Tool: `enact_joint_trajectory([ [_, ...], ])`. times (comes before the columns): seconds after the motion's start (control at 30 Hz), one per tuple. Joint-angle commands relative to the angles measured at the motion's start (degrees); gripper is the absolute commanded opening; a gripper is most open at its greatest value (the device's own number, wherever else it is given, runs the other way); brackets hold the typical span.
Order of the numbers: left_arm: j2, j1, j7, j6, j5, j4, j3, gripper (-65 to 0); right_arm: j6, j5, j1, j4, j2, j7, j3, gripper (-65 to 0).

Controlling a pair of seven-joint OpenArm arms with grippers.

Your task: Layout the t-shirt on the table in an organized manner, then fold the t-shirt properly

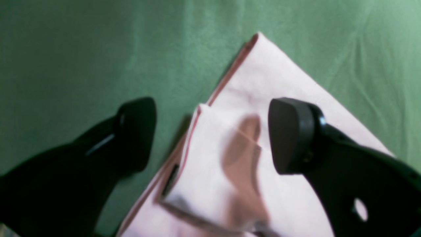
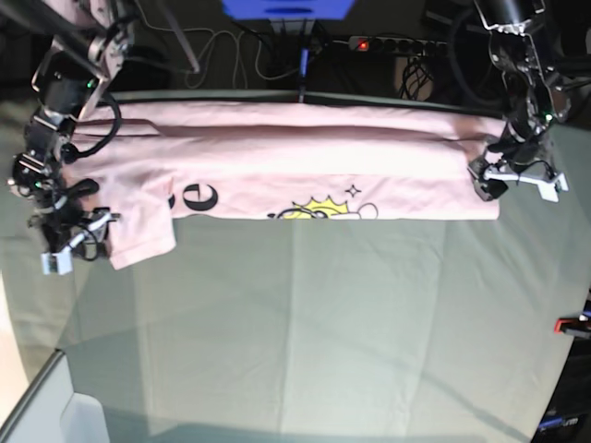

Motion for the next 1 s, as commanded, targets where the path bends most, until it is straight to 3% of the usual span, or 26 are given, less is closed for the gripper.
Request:
enact_joint_trajectory([
  [0.0, -0.3, -0.2, 0.8, 0.0, -0.6, 0.6, 0.5, -13.3, 0.1, 0.4, 2.0, -1.2, 1.3, 1.6, -0.2, -32.8],
  [0.3, 0.5, -0.2, 0.6, 0.0, -0.6, 0.9, 1.4, -13.3, 0.1, 0.2, 1.0, -4.0, 1.0, 1.6, -0.5, -33.6],
  [0.37, 0.6, -0.3, 0.6, 0.0, -0.6, 0.9, 1.4, -13.3, 0.1, 0.2, 0.2, -4.0, 1.0, 1.6, -1.4, -36.5],
  [0.47, 0.7, -0.3, 0.6, 0.0, -0.6, 1.0, 1.5, -13.3, 0.1, 0.4, -1.0, -4.0, 1.3, 1.6, -3.7, -45.8],
  [0.6, 0.8, -0.3, 0.6, 0.0, -0.6, 1.0, 1.5, -13.3, 0.1, 0.6, -0.9, -3.7, 1.5, 1.6, -3.7, -65.0],
  [0.7, 0.8, -0.3, 0.6, 0.0, -0.6, 1.0, 1.5, -13.3, 0.1, 0.7, -2.5, 1.8, 1.5, 1.6, -1.7, -65.0],
  [0.97, 0.8, -0.3, 0.5, 0.0, -0.6, 1.0, 1.5, -13.3, 0.1, 6.2, -13.3, 22.6, -2.4, 1.0, 0.1, -65.0],
])
